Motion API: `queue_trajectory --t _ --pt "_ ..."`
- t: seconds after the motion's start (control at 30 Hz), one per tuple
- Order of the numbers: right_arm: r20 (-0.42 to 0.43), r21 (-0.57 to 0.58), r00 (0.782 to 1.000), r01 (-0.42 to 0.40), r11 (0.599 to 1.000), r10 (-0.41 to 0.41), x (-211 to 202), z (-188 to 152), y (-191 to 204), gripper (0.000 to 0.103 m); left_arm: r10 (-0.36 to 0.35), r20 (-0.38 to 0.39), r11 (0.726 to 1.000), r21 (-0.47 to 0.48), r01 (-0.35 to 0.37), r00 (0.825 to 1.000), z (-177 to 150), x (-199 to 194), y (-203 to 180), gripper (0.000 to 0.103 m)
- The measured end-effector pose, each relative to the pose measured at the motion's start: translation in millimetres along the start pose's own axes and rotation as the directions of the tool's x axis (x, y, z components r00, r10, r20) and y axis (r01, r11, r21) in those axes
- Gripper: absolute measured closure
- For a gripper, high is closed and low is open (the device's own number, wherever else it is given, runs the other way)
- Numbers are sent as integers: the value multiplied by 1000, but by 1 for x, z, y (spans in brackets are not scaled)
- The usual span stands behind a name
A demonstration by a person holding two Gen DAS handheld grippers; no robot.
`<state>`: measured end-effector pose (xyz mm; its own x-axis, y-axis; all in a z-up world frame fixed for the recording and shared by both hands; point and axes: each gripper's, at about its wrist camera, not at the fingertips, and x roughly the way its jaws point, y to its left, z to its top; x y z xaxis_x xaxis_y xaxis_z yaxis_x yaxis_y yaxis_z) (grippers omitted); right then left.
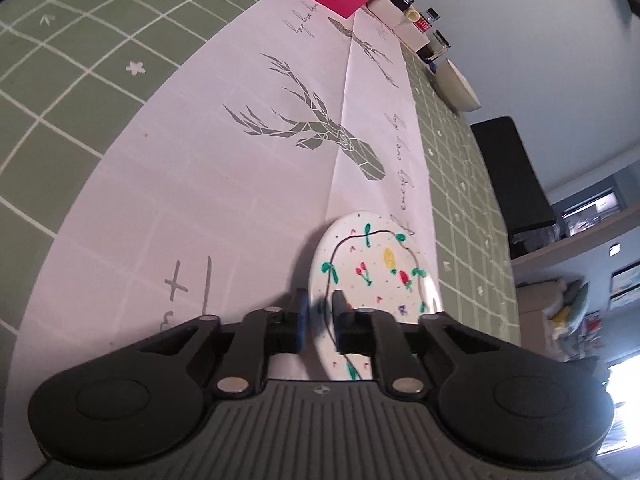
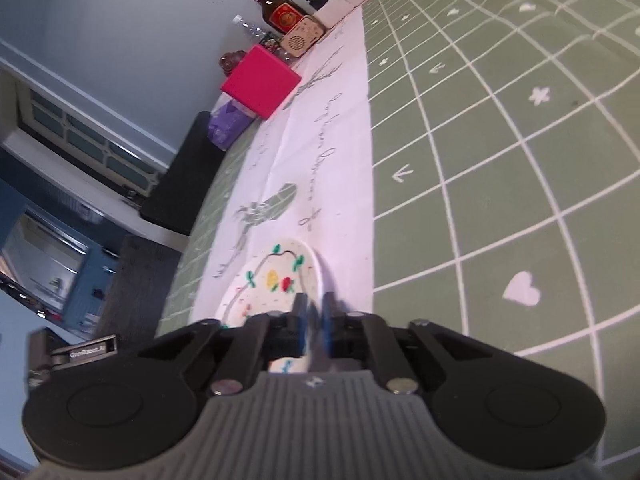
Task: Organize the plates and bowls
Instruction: 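Lift the painted plate with both grippers and carry it over the glass plate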
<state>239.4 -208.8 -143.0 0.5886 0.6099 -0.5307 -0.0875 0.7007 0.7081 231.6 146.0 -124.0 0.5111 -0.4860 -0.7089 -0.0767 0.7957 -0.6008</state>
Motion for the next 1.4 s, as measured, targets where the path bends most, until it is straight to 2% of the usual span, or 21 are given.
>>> queue_trajectory --t 0.1,0.23,0.47,0.8,0.97,1.1,1.27,1.4 --pt "-2 47 1000 -2 999 2 0 1 -4 99 54 6 999 2 -54 999 -3 -1 -10 93" --pt "2 20 1000 10 1000 -10 -3 1 -1 99 93 6 992 80 -93 996 -6 0 -21 92" --pt "14 45 1000 -7 999 7 -6 3 -2 100 67 -17 997 51 -66 998 -6 -1 -16 92" --pt "28 76 999 -41 996 39 -23 -1 2 101 54 -20 993 106 -52 998 -9 -19 -28 92" --pt "44 88 998 -40 995 37 -37 -6 9 101 78 -33 989 128 -73 996 -10 -29 -45 92" --pt "60 101 998 -23 995 17 -53 -7 20 101 82 -8 982 170 -79 997 -14 -43 -60 91" --pt "97 95 995 -16 995 6 -87 -7 42 101 31 -20 991 128 -28 999 -17 -62 -70 91" --pt "132 104 991 -12 995 -2 -117 -10 59 102 -2 -9 988 156 3 1000 -23 -81 -85 91"
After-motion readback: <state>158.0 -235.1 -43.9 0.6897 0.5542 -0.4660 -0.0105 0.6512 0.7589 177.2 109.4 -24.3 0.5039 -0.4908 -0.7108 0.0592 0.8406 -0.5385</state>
